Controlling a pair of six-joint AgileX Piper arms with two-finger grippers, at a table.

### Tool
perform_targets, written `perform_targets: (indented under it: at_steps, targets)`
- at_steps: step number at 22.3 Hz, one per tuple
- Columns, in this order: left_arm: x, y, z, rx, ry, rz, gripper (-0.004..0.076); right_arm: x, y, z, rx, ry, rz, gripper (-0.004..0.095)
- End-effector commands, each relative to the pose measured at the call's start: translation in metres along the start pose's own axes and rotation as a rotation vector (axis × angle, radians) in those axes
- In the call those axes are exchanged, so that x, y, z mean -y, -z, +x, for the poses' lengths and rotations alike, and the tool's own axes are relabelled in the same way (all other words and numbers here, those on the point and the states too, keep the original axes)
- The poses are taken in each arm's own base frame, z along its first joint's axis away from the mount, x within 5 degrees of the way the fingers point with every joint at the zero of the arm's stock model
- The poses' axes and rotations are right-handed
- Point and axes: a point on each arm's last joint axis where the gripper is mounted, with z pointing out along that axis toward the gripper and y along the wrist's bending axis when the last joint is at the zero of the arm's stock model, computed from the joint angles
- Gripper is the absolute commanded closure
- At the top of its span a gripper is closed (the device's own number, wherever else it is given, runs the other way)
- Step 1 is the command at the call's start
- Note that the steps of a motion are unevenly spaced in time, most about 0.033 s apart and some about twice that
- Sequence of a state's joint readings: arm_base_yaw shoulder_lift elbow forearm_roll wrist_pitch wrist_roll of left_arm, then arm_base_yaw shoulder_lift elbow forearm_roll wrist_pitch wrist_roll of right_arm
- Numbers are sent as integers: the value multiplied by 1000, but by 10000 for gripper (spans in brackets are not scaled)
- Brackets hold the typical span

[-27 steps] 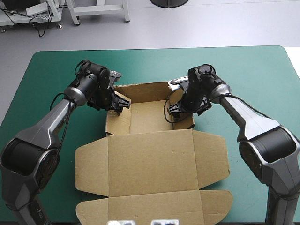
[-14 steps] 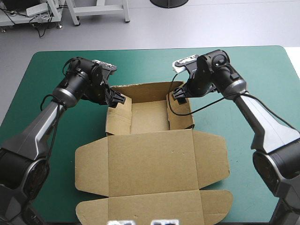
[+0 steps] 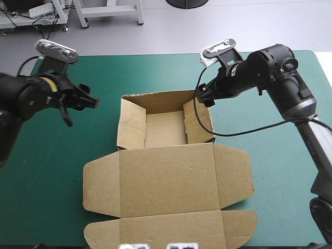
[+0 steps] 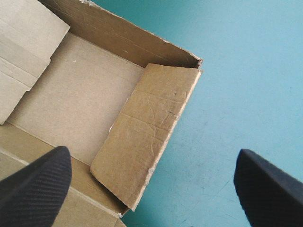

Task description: Fold the box

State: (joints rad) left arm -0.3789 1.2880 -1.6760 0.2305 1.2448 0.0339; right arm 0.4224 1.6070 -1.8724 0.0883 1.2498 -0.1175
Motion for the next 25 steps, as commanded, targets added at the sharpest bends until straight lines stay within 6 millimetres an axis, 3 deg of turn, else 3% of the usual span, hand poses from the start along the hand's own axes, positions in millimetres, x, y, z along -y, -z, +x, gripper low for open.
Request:
perform_targets:
  at_steps: [1, 2, 3, 4, 7, 10, 14, 21, 25]
  targets:
    - [-16, 70, 21, 133, 17, -40, 412, 0, 29, -1, 70, 24, 12, 43]
    - [-19, 91, 36, 176, 4, -47, 550, 0, 24, -2, 60, 25, 11, 43]
    - [-20, 100, 46, 192, 1, -50, 605, 0, 23, -2, 57, 24, 11, 43]
    - [-21, 117, 68, 222, -5, -54, 726, 1, 15, -2, 38, 23, 10, 43]
    - [-17, 128, 118, 227, -5, -48, 730, 3, -2, -4, 1, 8, 9, 43]
    - [-11, 117, 151, 183, 35, -37, 730, 4, -22, -5, -40, -3, -8, 43]
    - [2, 73, 174, 14, 64, -12, 730, 7, -66, -4, -134, -42, -15, 43]
    - [15, 31, 202, -167, 72, 2, 730, 13, -119, 3, -251, -105, -3, 43]
    - [18, 25, 207, -192, 88, 14, 729, 9, -149, 8, -312, -142, -64, 43]
